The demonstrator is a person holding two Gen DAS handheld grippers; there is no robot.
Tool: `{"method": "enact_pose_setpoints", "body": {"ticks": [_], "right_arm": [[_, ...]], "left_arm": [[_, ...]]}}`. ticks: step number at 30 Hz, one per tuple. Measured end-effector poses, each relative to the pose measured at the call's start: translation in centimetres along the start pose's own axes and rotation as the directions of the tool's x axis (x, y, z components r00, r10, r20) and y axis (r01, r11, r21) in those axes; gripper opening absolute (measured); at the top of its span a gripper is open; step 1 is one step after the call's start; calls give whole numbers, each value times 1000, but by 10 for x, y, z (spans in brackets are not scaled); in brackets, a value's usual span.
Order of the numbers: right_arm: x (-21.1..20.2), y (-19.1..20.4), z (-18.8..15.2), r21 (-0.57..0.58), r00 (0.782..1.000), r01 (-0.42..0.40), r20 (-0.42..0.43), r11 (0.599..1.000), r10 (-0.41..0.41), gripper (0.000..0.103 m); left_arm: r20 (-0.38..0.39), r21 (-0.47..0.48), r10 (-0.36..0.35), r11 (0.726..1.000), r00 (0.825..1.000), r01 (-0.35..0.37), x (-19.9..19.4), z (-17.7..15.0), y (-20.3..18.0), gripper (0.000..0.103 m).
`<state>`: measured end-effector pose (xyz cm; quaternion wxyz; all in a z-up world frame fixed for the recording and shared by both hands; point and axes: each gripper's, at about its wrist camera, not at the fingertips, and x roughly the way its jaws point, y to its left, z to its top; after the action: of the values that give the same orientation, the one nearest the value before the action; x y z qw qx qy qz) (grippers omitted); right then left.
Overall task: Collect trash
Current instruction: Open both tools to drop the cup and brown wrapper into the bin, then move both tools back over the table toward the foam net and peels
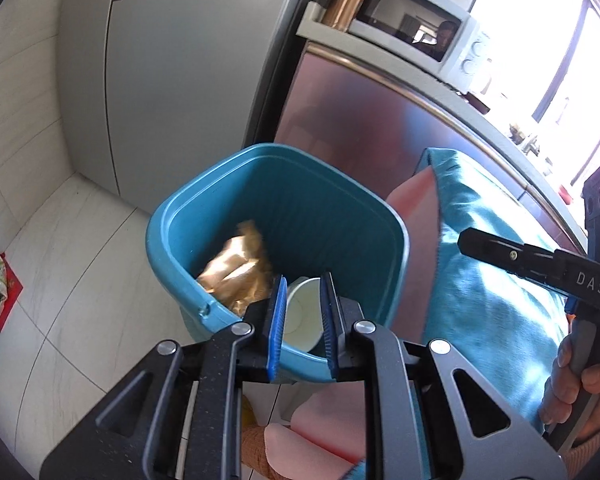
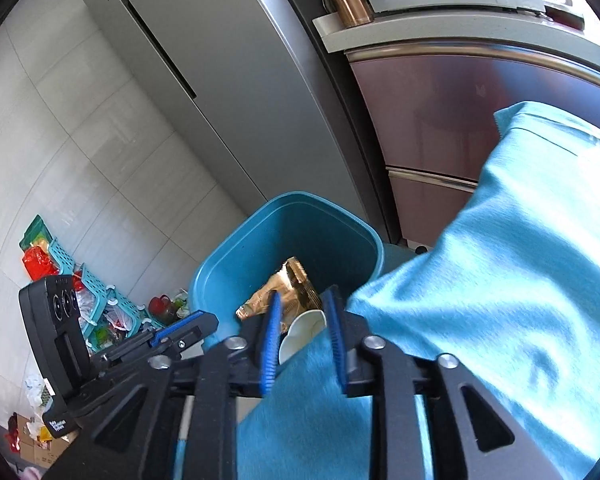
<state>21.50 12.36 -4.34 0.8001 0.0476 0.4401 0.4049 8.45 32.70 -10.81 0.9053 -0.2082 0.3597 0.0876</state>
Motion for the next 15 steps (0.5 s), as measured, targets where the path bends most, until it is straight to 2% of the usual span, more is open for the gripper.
{"method": "enact_pose_setpoints", "body": {"ticks": [8, 15], "right_arm": [[-53, -4, -24, -56, 998, 21, 66, 998, -17, 34], [-116, -21, -54, -58, 985, 83, 155, 995, -74, 37]], "left_arm": [[52, 101, -93, 991, 994, 87, -29, -3, -40, 24], [40, 209, -217, 956, 975, 204, -45, -14, -97, 28]]}}
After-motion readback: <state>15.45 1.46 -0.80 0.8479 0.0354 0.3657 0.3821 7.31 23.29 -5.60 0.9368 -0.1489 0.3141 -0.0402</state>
